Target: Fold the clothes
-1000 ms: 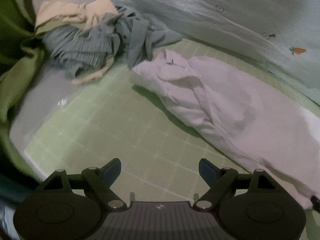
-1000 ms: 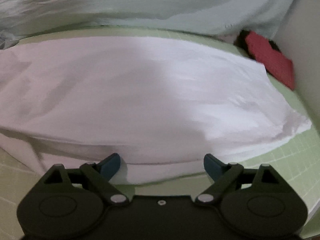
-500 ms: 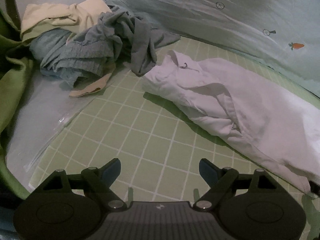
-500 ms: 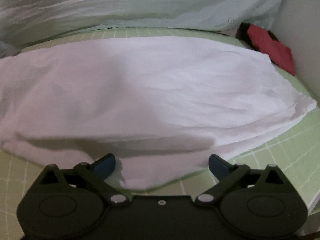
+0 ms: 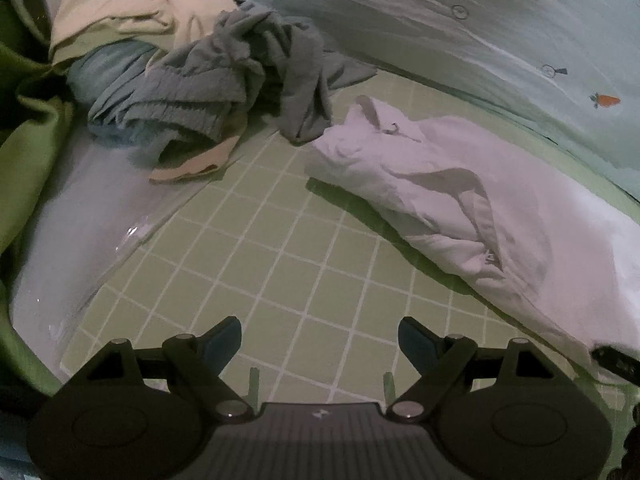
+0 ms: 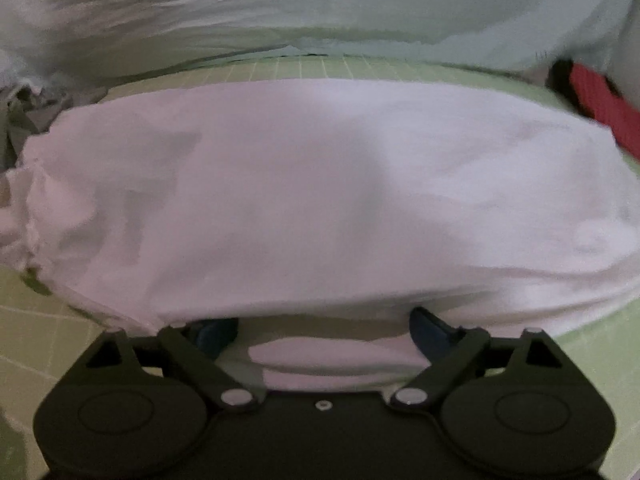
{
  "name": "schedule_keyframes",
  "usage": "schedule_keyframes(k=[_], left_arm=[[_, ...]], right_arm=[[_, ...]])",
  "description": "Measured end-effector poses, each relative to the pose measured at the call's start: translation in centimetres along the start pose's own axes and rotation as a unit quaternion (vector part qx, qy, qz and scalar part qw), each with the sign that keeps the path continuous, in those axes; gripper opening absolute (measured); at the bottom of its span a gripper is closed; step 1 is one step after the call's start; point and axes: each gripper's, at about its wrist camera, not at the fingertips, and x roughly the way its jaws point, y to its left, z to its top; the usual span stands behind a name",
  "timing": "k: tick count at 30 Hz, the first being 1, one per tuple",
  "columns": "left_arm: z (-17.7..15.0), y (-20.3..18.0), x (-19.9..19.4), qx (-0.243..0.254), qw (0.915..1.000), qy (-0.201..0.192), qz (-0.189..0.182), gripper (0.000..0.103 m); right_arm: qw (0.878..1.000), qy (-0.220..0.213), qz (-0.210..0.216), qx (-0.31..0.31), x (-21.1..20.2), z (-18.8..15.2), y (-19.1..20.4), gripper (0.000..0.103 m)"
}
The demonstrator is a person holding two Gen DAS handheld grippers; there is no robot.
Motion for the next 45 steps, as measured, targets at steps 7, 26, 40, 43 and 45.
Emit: schedule_keyframes(k=[7, 26, 40, 43, 45], left_arm=[[0.1, -0.3, 0.6, -0.012, 0.9999, 0.007, -0.008, 0.086], [6.4, -3.4, 5.5, -0.102, 0.9884, -0.003, -0.112, 0.096], [9.1, -6.3, 11.2, -0.132, 0.9843, 0.015, -0.116, 0.099], [9.5, -5.7, 11.5, -0.165, 0.9799, 0.009, -0.112, 0.096], [9.8, -5.1, 11.7, -0.186, 0.9769, 0.007, -0.105, 0.080]], right_arm=[[0.999, 0.031, 0.028, -0.027, -1.3, -1.9, 0.7, 0.095], [0.993, -0.023, -0.083, 0.075, -3.9, -0.4, -6.1, 0.101], [0.985, -0.013, -0.138, 0.103, -2.5, 0.9, -9.5, 0.102], [0.984, -0.015, -0.140, 0.105, -2.4, 1.3, -9.9, 0.102], [0.984, -0.016, -0.140, 0.107, -2.4, 1.4, -10.0, 0.102]])
